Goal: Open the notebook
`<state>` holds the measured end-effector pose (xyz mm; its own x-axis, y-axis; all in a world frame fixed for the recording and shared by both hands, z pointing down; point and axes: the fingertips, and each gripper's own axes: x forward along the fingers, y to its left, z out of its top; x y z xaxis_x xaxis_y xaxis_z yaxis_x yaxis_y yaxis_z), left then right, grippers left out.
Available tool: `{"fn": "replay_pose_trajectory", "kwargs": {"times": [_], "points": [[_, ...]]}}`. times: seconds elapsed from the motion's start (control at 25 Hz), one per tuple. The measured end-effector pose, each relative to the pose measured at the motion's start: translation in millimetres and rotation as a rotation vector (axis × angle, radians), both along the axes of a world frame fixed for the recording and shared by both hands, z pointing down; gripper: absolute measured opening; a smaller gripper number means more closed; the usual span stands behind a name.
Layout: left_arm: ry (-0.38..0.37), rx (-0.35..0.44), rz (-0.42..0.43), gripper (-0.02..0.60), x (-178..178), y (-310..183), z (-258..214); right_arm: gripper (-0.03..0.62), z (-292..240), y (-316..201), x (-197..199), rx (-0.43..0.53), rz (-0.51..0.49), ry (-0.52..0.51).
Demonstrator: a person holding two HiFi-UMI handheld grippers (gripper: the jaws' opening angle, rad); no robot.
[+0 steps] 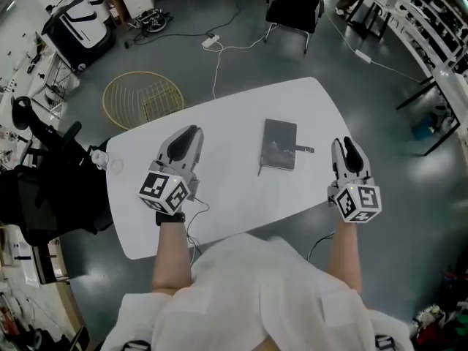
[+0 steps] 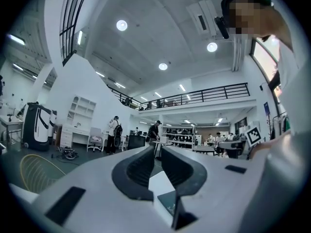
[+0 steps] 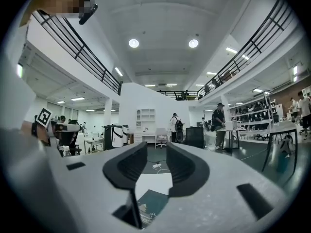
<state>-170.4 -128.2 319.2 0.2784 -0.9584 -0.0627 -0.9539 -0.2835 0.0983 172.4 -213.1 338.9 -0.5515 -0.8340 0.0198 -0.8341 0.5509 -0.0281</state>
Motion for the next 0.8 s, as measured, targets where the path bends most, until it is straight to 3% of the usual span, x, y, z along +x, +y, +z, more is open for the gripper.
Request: {"fn": "replay_pose_trajectory", "kwargs": {"times": [0.2, 0.4, 0.8], "points": [[0.029, -0.003, 0.045, 0.044, -12.9, -9.6, 5.8, 0.14, 13.8, 6.2, -20.0, -0.017, 0.023, 0.006], [-0.017, 0.023, 0.092, 0.044, -6.1, -39.5, 24.3, 0.143, 32.3, -13.4, -39.5, -0.025, 0.017, -0.019], [-0.002, -0.064, 0.048, 0.044, 1.6, -78.5, 55.6, 0.144, 79.9, -53.7, -48.6, -0.136, -0.001, -0.006]]}}
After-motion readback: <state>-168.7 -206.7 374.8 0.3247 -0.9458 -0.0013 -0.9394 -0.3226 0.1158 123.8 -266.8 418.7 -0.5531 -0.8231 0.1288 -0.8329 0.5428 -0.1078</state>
